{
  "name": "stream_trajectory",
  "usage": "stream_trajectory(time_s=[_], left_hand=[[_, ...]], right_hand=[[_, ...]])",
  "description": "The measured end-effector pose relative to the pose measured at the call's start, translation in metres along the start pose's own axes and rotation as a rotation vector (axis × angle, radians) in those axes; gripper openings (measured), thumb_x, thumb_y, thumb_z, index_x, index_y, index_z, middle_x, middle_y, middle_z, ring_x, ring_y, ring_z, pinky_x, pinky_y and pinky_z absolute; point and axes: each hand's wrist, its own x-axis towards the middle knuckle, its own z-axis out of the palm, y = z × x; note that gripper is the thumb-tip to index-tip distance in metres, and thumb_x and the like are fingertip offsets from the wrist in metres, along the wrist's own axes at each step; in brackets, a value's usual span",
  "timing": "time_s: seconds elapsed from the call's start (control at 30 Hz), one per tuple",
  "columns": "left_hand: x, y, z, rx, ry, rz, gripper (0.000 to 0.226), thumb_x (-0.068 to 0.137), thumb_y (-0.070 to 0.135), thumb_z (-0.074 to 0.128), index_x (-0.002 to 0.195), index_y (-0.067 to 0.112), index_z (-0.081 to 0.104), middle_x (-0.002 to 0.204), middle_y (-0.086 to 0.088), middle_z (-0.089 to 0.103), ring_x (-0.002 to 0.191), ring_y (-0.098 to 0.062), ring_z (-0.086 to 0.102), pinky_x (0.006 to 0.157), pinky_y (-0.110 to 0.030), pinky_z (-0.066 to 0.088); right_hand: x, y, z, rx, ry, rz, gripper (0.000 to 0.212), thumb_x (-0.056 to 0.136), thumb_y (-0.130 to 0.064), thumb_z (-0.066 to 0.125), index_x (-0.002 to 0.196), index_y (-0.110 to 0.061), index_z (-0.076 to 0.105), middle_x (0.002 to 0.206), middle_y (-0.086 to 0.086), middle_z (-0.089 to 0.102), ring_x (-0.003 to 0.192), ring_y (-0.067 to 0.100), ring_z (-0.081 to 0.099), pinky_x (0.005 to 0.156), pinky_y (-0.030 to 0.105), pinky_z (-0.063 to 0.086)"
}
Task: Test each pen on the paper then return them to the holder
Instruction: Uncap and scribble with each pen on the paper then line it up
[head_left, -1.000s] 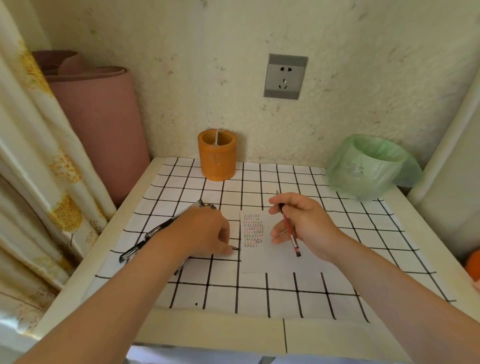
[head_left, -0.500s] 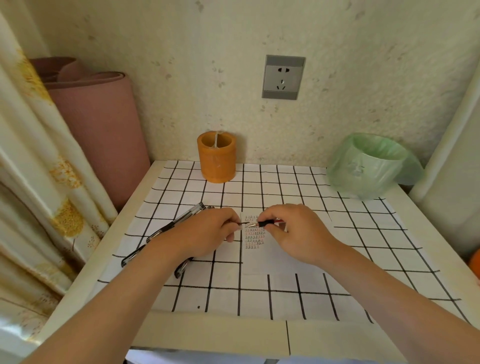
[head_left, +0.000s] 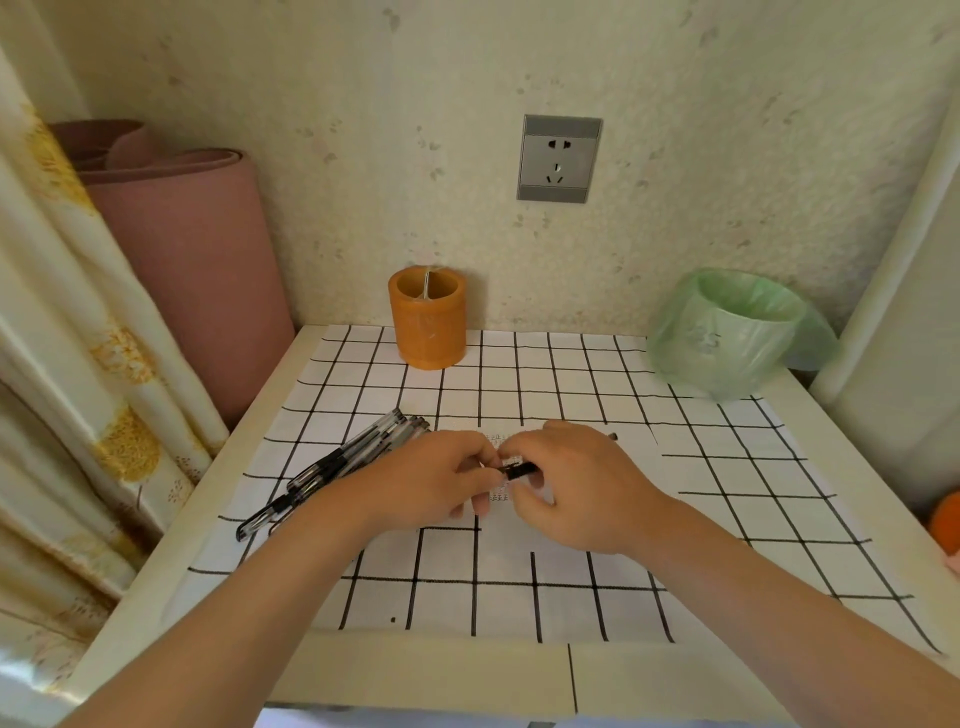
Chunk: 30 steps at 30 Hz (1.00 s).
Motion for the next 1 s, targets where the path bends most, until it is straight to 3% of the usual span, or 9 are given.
stream_trajectory(time_s=[0.1,0.23,0.37,0.53,0.63,0.73,0.8,0.9,1.0], left_hand=[[-0.001,0.003,0.003,-0.071,-0.051,-0.017,0.013,0.096,0.029,0.063,0.097,0.016,0.065,0.077,-0.001,0.076,0.065,-0.014,0.067,0.079,-0.034,0.056],[-0.001,0.005,0.005,-0.060,-0.049,-0.053,0.024,0.091,0.034,0.070,0.092,0.010,0.066,0.076,-0.006,0.076,0.067,-0.017,0.070,0.075,-0.031,0.055],[0.002,0.006,0.009,-0.057,-0.078,-0.058,0.023,0.090,0.035,0.070,0.088,0.012,0.067,0.078,-0.009,0.075,0.072,-0.019,0.073,0.079,-0.028,0.055],[0.008,0.008,0.009,-0.112,-0.021,-0.047,0.019,0.089,0.028,0.072,0.090,0.009,0.070,0.082,-0.008,0.075,0.075,-0.024,0.072,0.076,-0.031,0.057],[0.009,0.008,0.000,-0.053,0.095,-0.030,0.012,0.091,0.028,0.069,0.090,0.016,0.070,0.080,-0.006,0.074,0.066,-0.013,0.066,0.077,-0.037,0.057],[0.011,0.003,-0.017,0.030,0.339,-0.046,0.004,0.094,0.030,0.064,0.093,0.027,0.066,0.084,0.004,0.069,0.071,-0.014,0.066,0.068,-0.031,0.054],[0.014,-0.001,-0.026,-0.026,0.487,-0.063,0.003,0.094,0.030,0.063,0.094,0.030,0.066,0.085,0.007,0.068,0.070,-0.012,0.066,0.064,-0.026,0.052],[0.020,-0.001,-0.023,-0.258,0.575,-0.054,0.006,0.094,0.026,0.064,0.098,0.025,0.068,0.088,0.002,0.070,0.069,-0.011,0.069,0.064,-0.022,0.050],[0.029,0.006,-0.011,-0.307,0.581,-0.011,0.026,0.096,0.028,0.063,0.121,0.023,0.057,0.095,0.006,0.070,0.080,-0.009,0.069,0.072,-0.028,0.050]], right_hand=[[0.001,-0.005,0.002,-0.146,0.023,-0.053,0.046,0.077,-0.068,0.047,0.071,-0.023,0.057,0.060,-0.010,0.052,0.063,0.014,0.046,0.065,0.032,0.040],[0.006,-0.008,0.008,-0.236,0.046,-0.053,0.066,0.069,-0.087,0.040,0.051,-0.023,0.047,0.045,-0.009,0.042,0.052,0.012,0.039,0.060,0.029,0.030],[0.005,-0.011,0.013,-0.193,0.071,0.017,0.059,0.067,-0.068,0.045,0.043,-0.015,0.041,0.035,-0.004,0.033,0.039,0.012,0.032,0.047,0.025,0.030],[0.005,-0.011,0.011,-0.155,0.068,0.078,0.053,0.067,-0.068,0.045,0.050,-0.018,0.049,0.039,-0.005,0.040,0.039,0.009,0.036,0.042,0.020,0.027],[0.008,-0.002,0.006,-0.022,0.008,0.043,0.040,0.080,-0.065,0.050,0.086,-0.027,0.059,0.072,-0.012,0.057,0.068,0.006,0.051,0.055,0.023,0.039],[0.008,0.015,0.004,0.083,0.027,0.047,0.025,0.093,-0.032,0.057,0.115,-0.021,0.057,0.103,-0.006,0.054,0.092,0.011,0.051,0.077,0.029,0.047],[0.008,0.027,0.001,0.100,0.043,0.092,0.021,0.096,-0.020,0.056,0.117,-0.020,0.061,0.104,-0.007,0.051,0.087,0.006,0.050,0.075,0.020,0.044],[0.006,0.038,-0.003,0.169,0.001,0.167,0.017,0.095,-0.024,0.060,0.110,-0.023,0.068,0.093,-0.013,0.052,0.076,-0.002,0.051,0.066,0.010,0.037],[0.006,0.047,-0.004,0.236,0.031,0.261,0.013,0.094,-0.022,0.061,0.102,-0.022,0.071,0.089,-0.009,0.061,0.076,0.002,0.054,0.066,0.015,0.039]])
